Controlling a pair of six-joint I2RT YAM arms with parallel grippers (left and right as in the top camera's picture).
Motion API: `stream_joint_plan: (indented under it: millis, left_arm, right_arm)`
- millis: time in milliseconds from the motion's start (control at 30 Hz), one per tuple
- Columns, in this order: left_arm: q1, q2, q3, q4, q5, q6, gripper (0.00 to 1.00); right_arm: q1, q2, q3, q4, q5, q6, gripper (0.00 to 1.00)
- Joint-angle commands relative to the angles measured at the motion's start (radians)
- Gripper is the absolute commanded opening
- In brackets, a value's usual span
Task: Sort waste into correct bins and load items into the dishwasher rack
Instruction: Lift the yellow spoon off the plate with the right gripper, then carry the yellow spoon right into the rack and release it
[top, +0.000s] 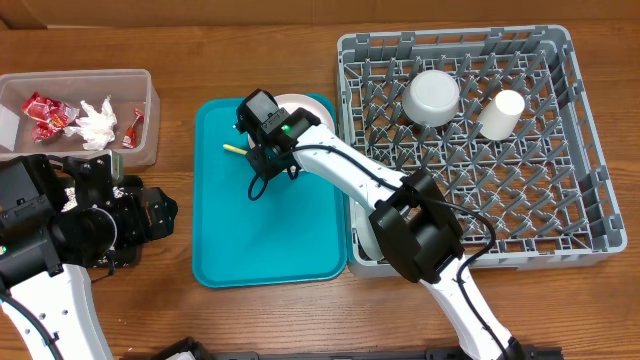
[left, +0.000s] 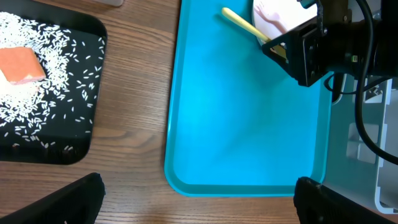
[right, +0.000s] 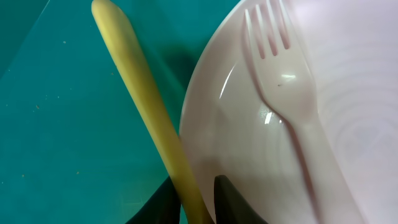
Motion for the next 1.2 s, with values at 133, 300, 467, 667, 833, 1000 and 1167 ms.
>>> stream_joint_plan:
  millis: [133, 300, 467, 667, 833, 1000, 1167]
  left_arm:
    - [0.007, 0.002, -0.007, 0.004, 0.010, 0.008, 1.00]
    - [0.007, 0.002, -0.007, 0.004, 0.010, 0.008, 1.00]
    - [0.007, 0.002, -0.007, 0.004, 0.010, 0.008, 1.00]
    - [0.007, 0.002, -0.007, 0.004, 0.010, 0.008, 1.00]
    - [0.007, 0.002, -0.007, 0.004, 0.010, 0.008, 1.00]
    - [0.007, 0.002, -0.007, 0.004, 0.010, 0.008, 0.99]
    - [0.007, 0.002, -0.007, 0.004, 0.010, 0.008, 1.00]
  right_arm:
    - [-0.004, -0.018, 0.034, -0.004, 0.025, -0.003, 0.27]
    - [-0.004, -0.036, 0.035, -0.005, 0.025, -0.003, 0.22]
    - [-0.004, -0.037, 0.035, -0.012, 0.035, -0.003, 0.22]
    - [-0.004, -0.037, 0.044, -0.024, 0.047, -0.003, 0.22]
    - [-0.004, -0.037, 0.087, -0.062, 0.047, 0.002, 0.19]
    - [-0.004, -0.037, 0.119, -0.095, 0.046, 0.005, 0.17]
    - [-0.004, -0.037, 0.119, -0.103, 0.043, 0.005, 0.17]
